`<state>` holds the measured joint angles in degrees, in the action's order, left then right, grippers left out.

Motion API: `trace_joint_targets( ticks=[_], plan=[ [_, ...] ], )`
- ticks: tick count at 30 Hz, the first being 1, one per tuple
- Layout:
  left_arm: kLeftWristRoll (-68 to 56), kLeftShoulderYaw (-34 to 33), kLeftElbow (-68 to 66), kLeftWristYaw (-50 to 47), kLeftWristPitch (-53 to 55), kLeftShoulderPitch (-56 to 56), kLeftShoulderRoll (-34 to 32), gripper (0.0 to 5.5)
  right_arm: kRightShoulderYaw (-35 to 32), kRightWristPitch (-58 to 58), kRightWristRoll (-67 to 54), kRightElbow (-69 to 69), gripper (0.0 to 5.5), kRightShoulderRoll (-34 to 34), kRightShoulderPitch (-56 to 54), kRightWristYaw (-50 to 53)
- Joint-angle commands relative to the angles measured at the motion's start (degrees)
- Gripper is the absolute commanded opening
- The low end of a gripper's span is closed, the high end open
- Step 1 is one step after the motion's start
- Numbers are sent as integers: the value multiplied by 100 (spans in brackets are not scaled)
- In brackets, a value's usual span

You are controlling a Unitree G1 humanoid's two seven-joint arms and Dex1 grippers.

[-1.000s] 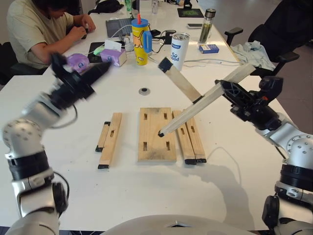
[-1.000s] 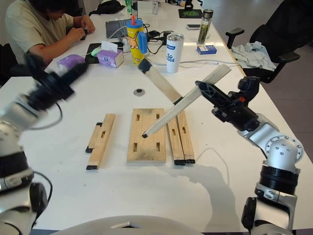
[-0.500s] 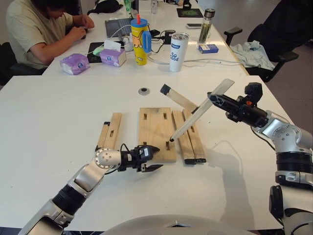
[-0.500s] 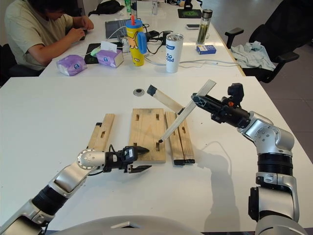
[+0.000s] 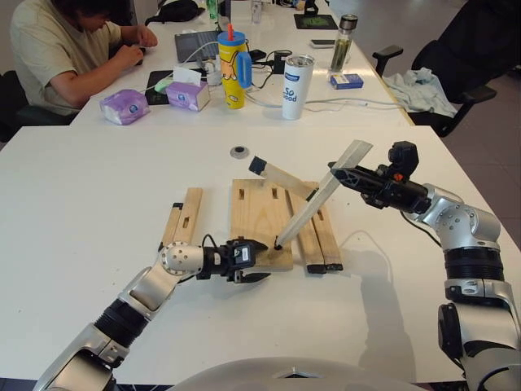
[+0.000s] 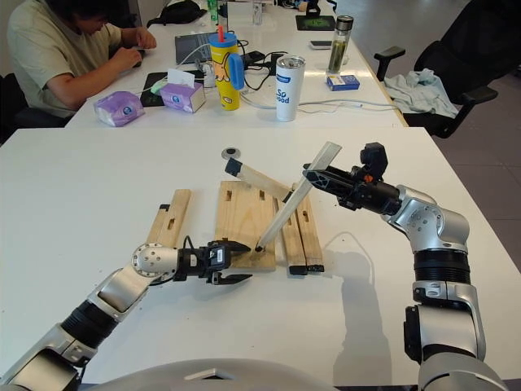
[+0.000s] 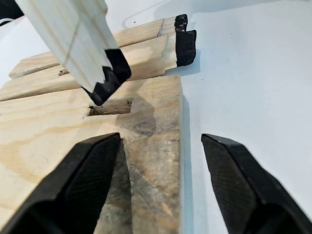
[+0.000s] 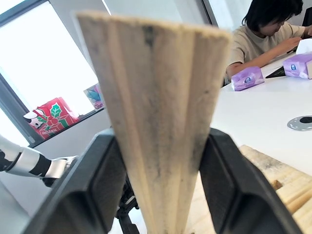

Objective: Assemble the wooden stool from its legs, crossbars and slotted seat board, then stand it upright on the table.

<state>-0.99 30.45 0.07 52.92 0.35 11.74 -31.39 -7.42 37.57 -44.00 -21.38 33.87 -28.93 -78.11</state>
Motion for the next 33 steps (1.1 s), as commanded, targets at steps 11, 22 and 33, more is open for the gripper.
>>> trace_joint_targets(
  ticks=[11, 22, 33],
  plan=[
    [281, 123, -159, 388, 488, -443, -357, 309, 777, -1046, 1138, 162, 205, 23, -639, -644],
    [358, 211, -26, 255, 648, -705, -363, 309, 1259, -1901, 1812, 1566, 205, 157, -148, -485],
    [332, 42, -218, -250, 1199, -746, -74, 309, 1549, -2834, 2190, 1810, 242, 127, 398, -26]
  ],
)
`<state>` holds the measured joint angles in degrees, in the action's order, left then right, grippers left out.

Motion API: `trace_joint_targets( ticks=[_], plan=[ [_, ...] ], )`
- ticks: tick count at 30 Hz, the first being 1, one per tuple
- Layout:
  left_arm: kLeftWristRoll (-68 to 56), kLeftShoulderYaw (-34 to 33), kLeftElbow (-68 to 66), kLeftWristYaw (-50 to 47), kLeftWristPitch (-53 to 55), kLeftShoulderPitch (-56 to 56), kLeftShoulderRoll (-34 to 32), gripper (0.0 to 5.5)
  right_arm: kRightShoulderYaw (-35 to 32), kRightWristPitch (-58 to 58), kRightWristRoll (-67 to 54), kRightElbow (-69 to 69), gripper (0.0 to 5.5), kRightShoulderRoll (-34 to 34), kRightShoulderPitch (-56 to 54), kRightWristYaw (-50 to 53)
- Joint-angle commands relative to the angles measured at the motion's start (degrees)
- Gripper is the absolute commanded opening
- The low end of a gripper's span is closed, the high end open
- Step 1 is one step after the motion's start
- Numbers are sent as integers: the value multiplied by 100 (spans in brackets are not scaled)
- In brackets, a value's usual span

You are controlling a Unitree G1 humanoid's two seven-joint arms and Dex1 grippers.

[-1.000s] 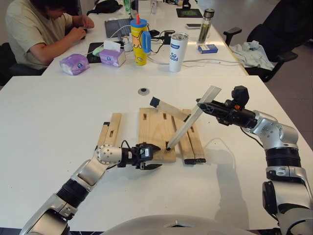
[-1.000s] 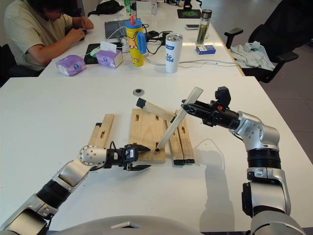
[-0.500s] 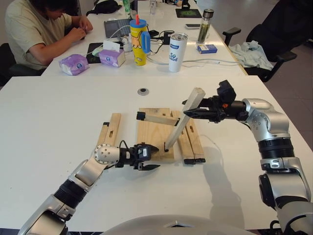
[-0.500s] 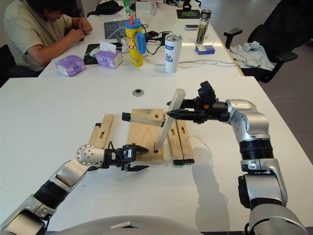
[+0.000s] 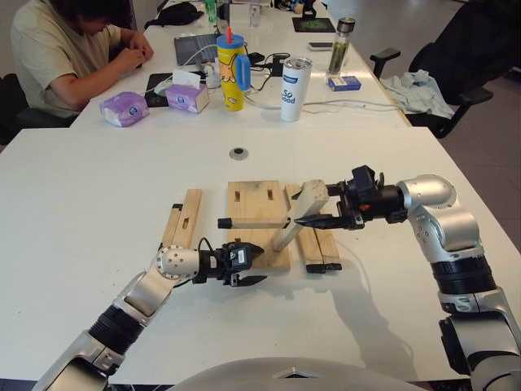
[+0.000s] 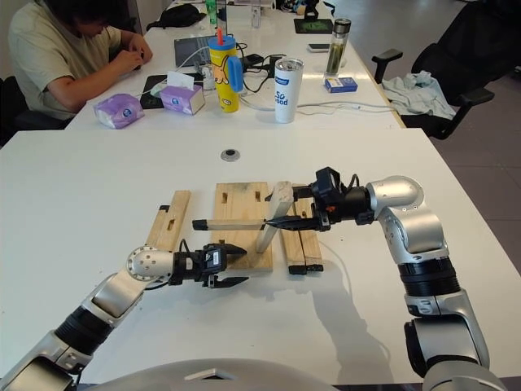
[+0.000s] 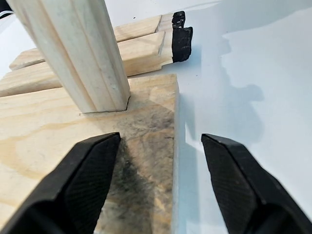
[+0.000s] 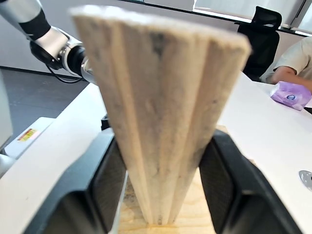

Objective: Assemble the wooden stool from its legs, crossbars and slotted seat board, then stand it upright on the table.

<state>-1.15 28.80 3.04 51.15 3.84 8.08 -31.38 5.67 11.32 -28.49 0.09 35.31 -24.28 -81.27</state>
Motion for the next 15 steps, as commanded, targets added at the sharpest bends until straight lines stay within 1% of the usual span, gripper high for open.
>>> trace_joint_targets(
  ticks=[1, 3, 6, 9, 13, 15],
  plan=[
    [391, 209, -579, -125, 918, -354, -56, 309, 236, -229, 639, -388, 248, -37, -138, 349],
    [446, 196, -693, -197, 1000, -312, -35, 309, 157, -123, 632, -422, 283, -56, -283, 524],
    [524, 171, -808, -294, 1028, -279, -65, 309, 174, -195, 989, -504, 336, 164, -362, 657],
    [541, 148, -929, -336, 992, -246, -126, 309, 127, -254, 1275, -500, 336, 399, -291, 772],
    [604, 123, -1178, -368, 830, -172, -241, 309, -15, 166, 1432, -337, 336, 802, -175, 912],
    [625, 83, -1259, -388, 734, -135, -285, 309, -146, 191, 1468, -321, 336, 1009, -4, 1010]
  ],
)
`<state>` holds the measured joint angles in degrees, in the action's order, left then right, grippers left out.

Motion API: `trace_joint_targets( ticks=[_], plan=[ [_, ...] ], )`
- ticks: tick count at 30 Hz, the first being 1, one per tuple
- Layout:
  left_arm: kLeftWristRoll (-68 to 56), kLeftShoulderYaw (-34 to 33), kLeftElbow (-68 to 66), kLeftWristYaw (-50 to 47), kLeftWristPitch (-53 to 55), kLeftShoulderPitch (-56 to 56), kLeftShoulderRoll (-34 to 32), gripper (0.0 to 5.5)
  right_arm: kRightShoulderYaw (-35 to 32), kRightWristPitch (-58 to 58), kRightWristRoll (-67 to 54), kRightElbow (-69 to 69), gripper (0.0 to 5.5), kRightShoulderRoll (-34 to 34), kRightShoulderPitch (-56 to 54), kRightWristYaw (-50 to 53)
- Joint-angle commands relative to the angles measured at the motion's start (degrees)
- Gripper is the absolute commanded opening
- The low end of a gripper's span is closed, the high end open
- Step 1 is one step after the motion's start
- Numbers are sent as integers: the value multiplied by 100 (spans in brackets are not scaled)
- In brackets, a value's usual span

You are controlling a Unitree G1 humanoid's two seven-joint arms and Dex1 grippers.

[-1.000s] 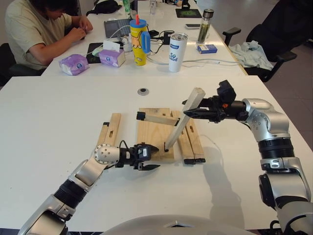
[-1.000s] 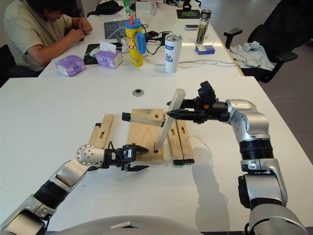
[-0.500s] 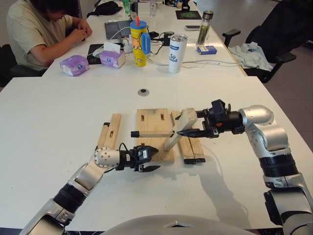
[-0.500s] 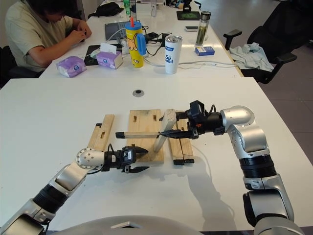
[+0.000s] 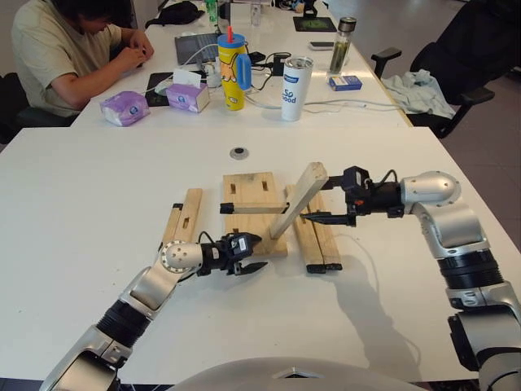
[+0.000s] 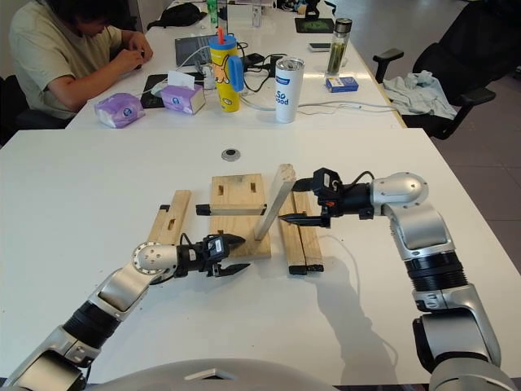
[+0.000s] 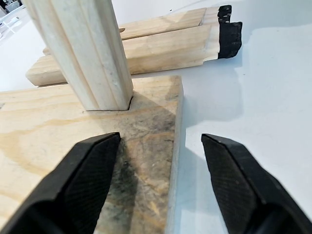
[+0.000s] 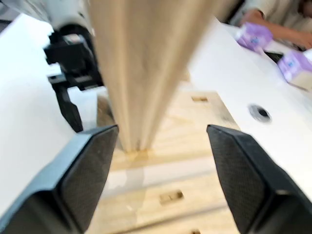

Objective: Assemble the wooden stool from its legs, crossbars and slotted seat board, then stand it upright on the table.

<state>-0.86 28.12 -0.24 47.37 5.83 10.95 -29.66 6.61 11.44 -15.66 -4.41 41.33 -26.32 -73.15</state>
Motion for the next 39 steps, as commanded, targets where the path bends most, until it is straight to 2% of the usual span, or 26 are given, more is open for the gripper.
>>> trace_joint_targets(
  ticks=[1, 3, 5, 9, 14, 22, 32, 39],
  plan=[
    [590, 130, -951, -8, 466, -406, -465, 309, -399, 435, 166, 171, 336, 373, 339, 507],
    [568, 109, -963, 15, 369, -393, -470, 309, -737, 1251, -357, 599, 336, 102, 703, 945],
    [552, 102, -969, 58, 273, -379, -484, 309, -786, 2335, -483, 1158, 336, -221, 1108, 1699],
    [554, 68, -967, 109, 166, -369, -528, 309, -1610, 3720, -1228, 1737, 336, -1680, 1542, 3636],
    [508, 22, -921, 91, 153, -463, -499, 309, -1119, 4505, -968, 2551, 336, -2341, 1844, 4883],
    [564, 65, -963, 91, 147, -375, -397, 309, -749, 5057, -654, 2640, 336, -2485, 1979, 5723],
    [569, 79, -934, 42, 150, -416, -336, 309, -651, 5558, -870, 2879, 336, -2518, 1983, 5706],
    [563, 79, -875, 13, 214, -405, -291, 309, -623, 6323, -794, 3066, 336, -2626, 1872, 5968]
  ],
)
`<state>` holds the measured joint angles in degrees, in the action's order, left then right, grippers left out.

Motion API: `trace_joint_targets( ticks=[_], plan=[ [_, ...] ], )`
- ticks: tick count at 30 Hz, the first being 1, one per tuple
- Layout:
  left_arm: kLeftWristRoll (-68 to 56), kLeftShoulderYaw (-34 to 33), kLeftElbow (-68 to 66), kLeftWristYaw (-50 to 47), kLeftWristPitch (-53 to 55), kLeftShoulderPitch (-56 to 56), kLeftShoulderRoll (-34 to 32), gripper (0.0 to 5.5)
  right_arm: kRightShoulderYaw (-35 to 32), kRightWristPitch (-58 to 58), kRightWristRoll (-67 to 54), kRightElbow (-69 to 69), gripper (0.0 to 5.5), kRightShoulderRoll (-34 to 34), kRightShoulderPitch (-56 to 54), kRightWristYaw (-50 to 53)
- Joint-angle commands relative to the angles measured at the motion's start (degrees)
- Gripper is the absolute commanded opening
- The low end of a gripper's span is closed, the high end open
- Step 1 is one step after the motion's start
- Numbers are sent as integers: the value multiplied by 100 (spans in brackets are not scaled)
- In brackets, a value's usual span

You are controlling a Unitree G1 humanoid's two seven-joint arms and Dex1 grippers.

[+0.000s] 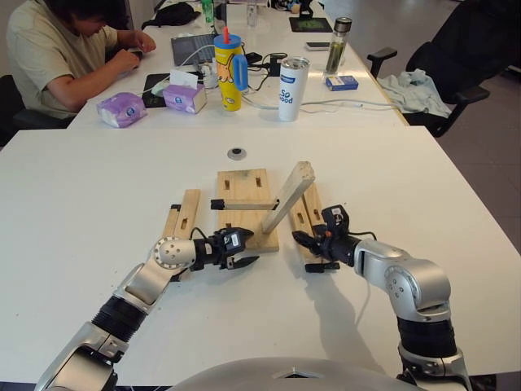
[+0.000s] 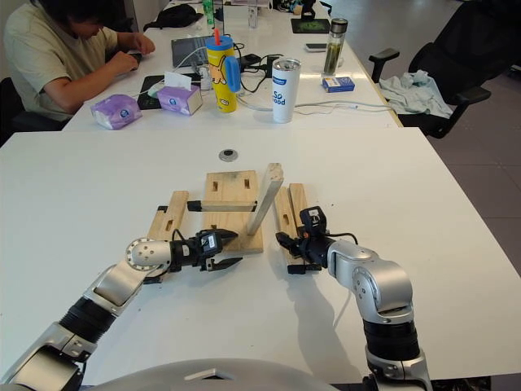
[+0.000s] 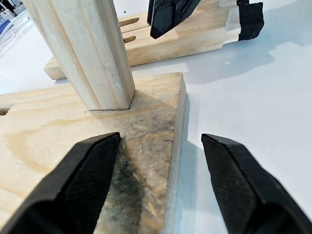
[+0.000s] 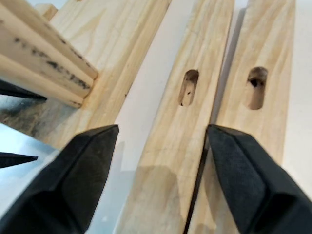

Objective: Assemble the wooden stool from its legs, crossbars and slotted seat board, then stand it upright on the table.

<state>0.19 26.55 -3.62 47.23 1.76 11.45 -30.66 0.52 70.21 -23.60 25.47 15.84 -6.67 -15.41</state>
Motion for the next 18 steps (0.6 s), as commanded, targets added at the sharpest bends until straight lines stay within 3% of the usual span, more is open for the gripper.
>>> trace_joint_targets(
  ticks=[1, 6, 15, 18],
  plan=[
    [459, 237, -531, 22, 626, -459, -189, 309, 27, 550, 23, 78, 336, -71, -115, 224],
    [474, 278, -515, -10, 637, -454, -133, 309, 162, 859, 243, 45, 336, -80, -134, 506],
    [984, 632, -1172, -245, 374, 1, 174, 309, 810, 364, 679, -429, 336, 65, -206, 576],
    [1042, 660, -1357, -292, 292, 155, 291, 309, 818, 38, 809, -581, 291, 128, -189, 591]
  ],
)
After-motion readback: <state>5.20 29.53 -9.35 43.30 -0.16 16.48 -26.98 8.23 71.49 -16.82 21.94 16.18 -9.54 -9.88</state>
